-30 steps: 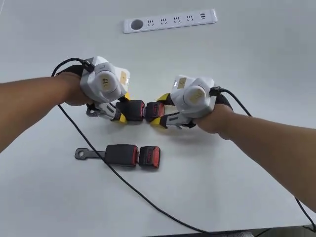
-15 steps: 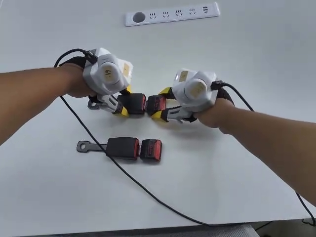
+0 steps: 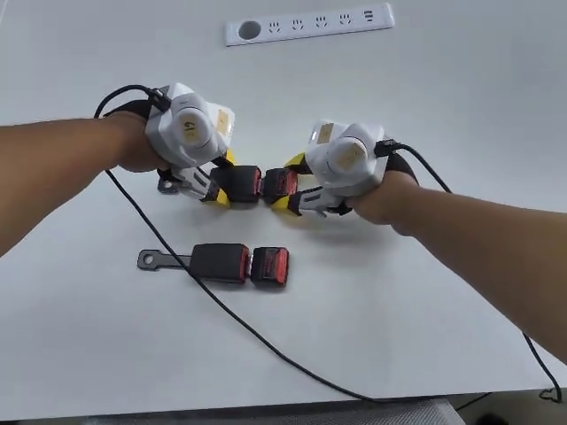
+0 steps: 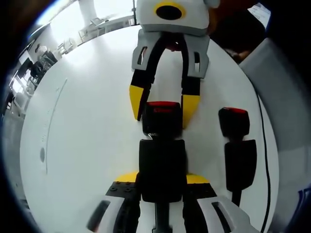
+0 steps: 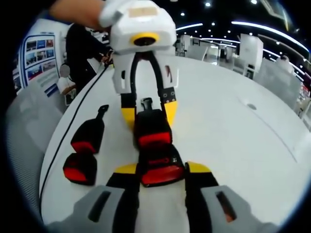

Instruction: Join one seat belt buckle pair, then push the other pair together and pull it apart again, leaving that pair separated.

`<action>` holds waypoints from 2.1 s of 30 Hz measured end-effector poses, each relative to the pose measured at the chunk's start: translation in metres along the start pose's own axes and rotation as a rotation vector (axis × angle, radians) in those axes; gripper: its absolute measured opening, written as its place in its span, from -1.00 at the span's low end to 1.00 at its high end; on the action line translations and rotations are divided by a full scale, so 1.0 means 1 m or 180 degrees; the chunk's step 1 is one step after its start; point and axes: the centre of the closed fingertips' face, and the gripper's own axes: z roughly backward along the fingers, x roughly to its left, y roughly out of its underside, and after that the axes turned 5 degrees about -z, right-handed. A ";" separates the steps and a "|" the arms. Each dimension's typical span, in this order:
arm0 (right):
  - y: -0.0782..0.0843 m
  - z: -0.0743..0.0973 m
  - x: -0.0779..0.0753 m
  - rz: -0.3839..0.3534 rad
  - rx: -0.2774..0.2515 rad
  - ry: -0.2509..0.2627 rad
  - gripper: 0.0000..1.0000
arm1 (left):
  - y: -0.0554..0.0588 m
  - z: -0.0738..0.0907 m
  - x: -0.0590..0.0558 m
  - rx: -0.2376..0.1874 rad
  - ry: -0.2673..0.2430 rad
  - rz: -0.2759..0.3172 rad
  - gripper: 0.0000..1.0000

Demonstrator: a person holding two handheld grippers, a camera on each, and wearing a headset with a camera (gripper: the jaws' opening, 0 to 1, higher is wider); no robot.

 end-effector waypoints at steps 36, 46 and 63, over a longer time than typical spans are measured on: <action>0.038 0.035 -0.019 -0.0012 0.0094 0.0022 -0.28 | -0.003 0.000 0.001 -0.0048 -0.0017 0.0102 -0.32; 0.054 0.060 -0.025 -0.0060 0.0129 0.0071 -0.28 | -0.004 0.000 0.001 -0.0047 -0.0024 0.0122 -0.32; 0.074 0.088 -0.036 -0.0123 0.0204 0.0119 -0.27 | -0.003 0.001 0.001 -0.0043 -0.0047 0.0178 -0.32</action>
